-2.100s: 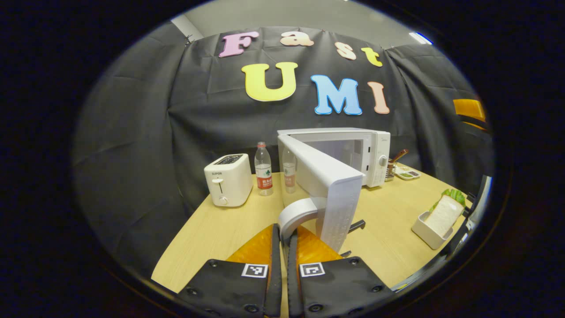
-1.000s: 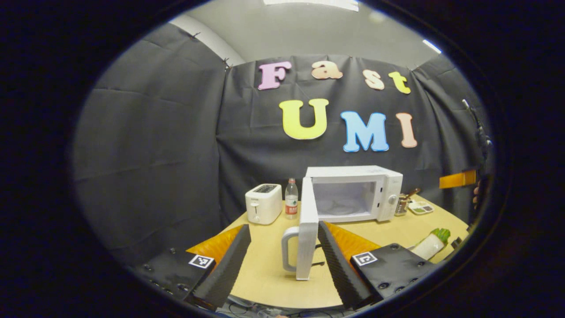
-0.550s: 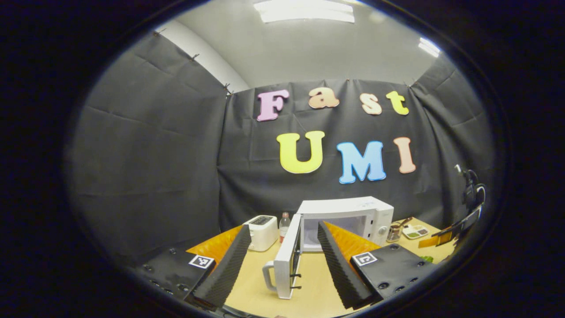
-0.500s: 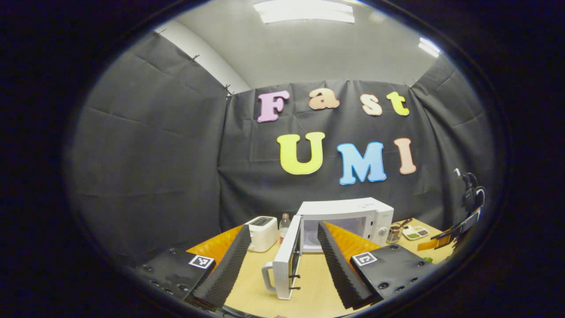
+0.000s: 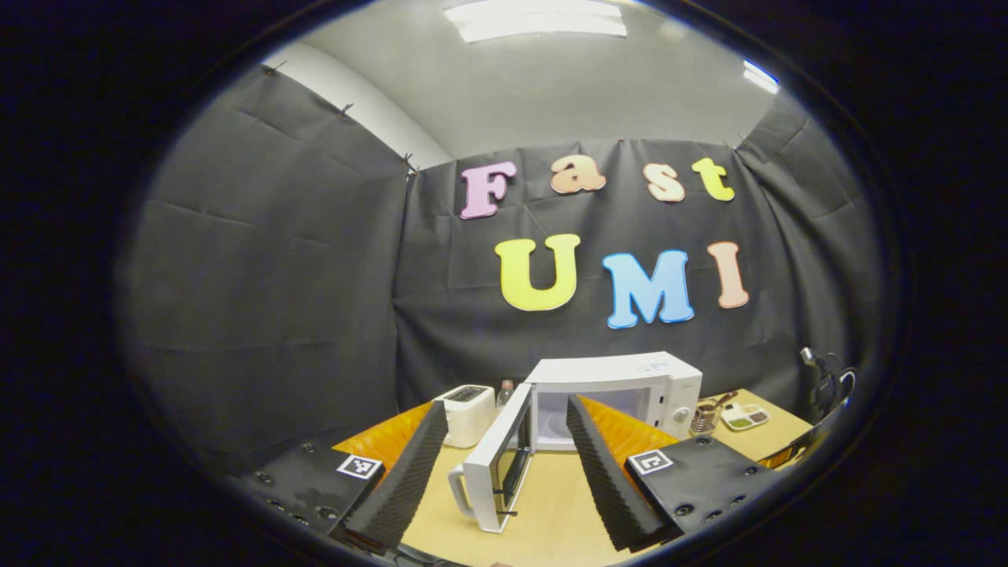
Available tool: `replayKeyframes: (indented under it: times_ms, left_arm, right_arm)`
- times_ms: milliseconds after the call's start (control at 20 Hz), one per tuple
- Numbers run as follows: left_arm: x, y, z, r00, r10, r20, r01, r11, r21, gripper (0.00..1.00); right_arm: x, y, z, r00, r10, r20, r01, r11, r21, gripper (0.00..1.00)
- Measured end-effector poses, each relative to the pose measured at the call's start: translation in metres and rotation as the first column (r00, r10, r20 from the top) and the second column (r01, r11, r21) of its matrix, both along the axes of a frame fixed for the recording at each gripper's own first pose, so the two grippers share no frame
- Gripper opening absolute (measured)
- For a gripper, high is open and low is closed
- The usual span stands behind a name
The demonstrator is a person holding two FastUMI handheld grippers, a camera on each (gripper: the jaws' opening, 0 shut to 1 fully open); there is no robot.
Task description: Open the microwave oven with the left hand, put the food in, and close the microwave oven.
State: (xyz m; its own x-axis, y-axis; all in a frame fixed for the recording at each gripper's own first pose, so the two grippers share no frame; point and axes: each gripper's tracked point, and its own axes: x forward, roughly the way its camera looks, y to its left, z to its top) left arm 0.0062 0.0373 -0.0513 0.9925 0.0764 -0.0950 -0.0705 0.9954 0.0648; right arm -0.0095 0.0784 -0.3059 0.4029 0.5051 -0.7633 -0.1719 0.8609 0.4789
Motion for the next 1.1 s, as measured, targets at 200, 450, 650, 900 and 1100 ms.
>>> replayKeyframes:
  times_ms: [200,450,650,900,1100]
  left_arm:
    - [0.004,-0.018,-0.004,1.000,-0.009,-0.009,0.009,1.000,-0.007,0.98]
    - [0.005,-0.033,-0.007,1.000,-0.012,-0.014,0.012,1.000,0.016,0.98]
    - [0.004,-0.038,-0.006,1.000,0.001,-0.014,-0.001,1.000,0.006,0.98]
    - [0.005,-0.041,-0.011,1.000,0.001,-0.023,-0.001,1.000,-0.018,0.99]
    - [0.021,-0.043,-0.008,1.000,-0.030,-0.006,0.030,0.998,-0.049,0.98]
  right_arm:
    - [-0.018,0.007,-0.013,0.997,0.015,-0.080,-0.010,0.998,0.055,0.99]
    - [-0.037,0.020,-0.021,0.978,0.020,-0.207,0.012,0.988,0.155,0.99]
    - [-0.038,0.027,-0.019,0.968,0.012,-0.251,0.043,0.976,0.213,0.64]
    - [-0.038,0.029,-0.008,0.971,0.047,-0.233,0.006,0.975,0.223,0.29]
    - [-0.032,0.030,0.011,0.978,0.036,-0.207,0.010,0.976,0.216,0.30]
